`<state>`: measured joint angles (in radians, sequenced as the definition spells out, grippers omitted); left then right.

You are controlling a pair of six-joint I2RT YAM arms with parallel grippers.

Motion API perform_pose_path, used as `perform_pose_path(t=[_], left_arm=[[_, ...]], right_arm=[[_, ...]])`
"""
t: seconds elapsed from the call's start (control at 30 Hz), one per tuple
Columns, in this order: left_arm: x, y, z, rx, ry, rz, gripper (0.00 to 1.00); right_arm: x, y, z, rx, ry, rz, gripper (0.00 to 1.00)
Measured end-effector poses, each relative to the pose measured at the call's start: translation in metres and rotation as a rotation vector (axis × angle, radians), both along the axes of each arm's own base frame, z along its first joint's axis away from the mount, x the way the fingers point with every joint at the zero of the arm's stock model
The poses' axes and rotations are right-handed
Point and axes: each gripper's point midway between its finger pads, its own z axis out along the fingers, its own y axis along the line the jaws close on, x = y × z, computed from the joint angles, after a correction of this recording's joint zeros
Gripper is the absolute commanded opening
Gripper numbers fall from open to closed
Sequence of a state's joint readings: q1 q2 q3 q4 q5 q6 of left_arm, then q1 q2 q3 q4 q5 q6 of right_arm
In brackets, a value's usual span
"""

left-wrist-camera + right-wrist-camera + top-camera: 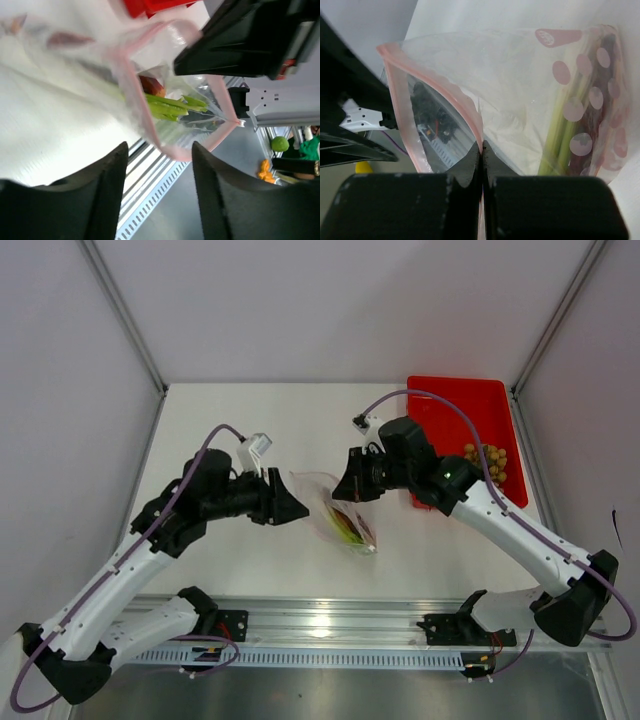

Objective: Place the food in the zip-top bag and seal the zipper
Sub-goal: Adjust the zipper food storage bag at the center of the board.

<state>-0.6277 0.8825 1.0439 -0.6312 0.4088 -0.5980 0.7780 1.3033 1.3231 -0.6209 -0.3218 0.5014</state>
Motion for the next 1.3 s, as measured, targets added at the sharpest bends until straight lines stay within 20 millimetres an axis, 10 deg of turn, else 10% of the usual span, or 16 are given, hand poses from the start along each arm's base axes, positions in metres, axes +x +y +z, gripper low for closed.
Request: perform_pose_path(t=[0.3,0.63,0.97,1.3], left_arm=[[-0.008,0.01,-0.01,-0.005,0.003,0.043,0.71],[0.007,-0.003,-0.033,0.016,0.059,0.05,0.63],[0.015,-0.006,-0.042,0.036,0.066,0.071,0.0],[0.016,0.007,0.017,0.032,-0.06,0.093,0.0]], right_arm=[[-0.006,0.01,0.008,0.028,-0.024,0.02,0.0],[-0.012,0.015,0.008,0.016,-0.04,0.008,0.0],[-0.011,0.016,0.01,0.008,-0.059,-0.012,0.0],[0.001,0.001,0.012,-0.017,-0.108,-0.088,0.0]])
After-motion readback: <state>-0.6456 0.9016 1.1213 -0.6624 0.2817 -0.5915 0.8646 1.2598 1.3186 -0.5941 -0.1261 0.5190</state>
